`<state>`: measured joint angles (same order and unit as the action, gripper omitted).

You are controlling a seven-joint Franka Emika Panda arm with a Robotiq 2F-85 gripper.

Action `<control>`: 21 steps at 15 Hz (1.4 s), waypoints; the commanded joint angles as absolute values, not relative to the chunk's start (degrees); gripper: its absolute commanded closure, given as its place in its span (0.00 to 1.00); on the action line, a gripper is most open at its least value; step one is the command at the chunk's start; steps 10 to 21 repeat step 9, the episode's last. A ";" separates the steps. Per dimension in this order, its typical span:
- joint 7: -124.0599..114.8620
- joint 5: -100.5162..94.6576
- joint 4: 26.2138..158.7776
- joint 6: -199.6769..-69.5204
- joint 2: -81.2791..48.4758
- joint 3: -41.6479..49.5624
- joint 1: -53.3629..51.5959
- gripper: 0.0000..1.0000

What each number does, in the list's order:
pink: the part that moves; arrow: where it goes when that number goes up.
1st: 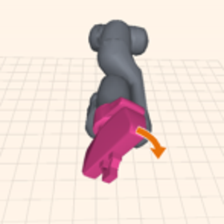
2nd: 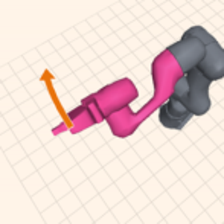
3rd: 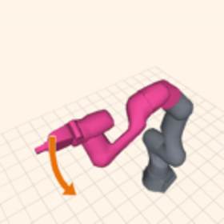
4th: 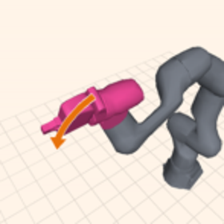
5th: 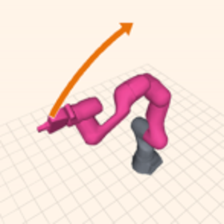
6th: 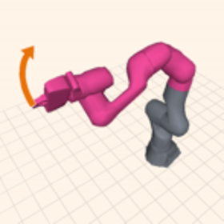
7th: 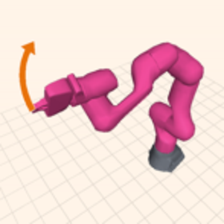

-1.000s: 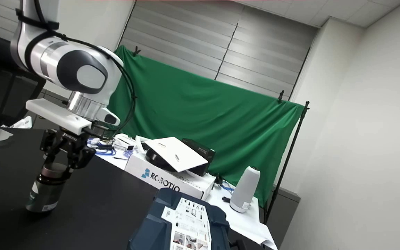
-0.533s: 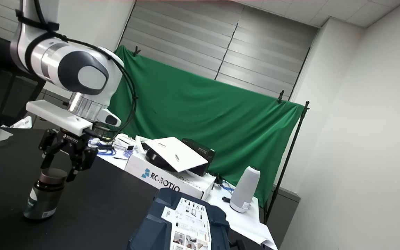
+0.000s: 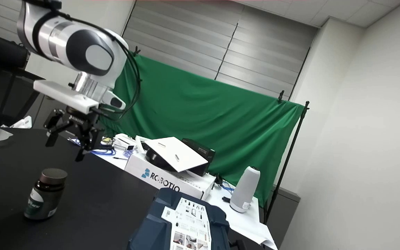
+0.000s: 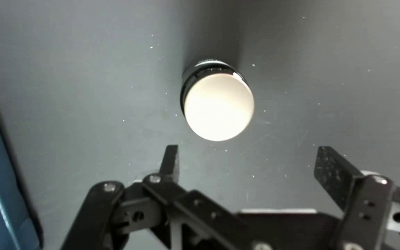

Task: Remove the bottle from the top of the dark blue case

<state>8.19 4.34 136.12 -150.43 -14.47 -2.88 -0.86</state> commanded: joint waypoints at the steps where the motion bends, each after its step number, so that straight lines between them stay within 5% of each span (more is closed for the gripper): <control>1: 5.27 3.73 139.28 -141.32 -0.92 -3.48 -1.82 0.00; 21: 7.55 4.46 138.57 -133.76 5.62 -3.23 -2.75 0.00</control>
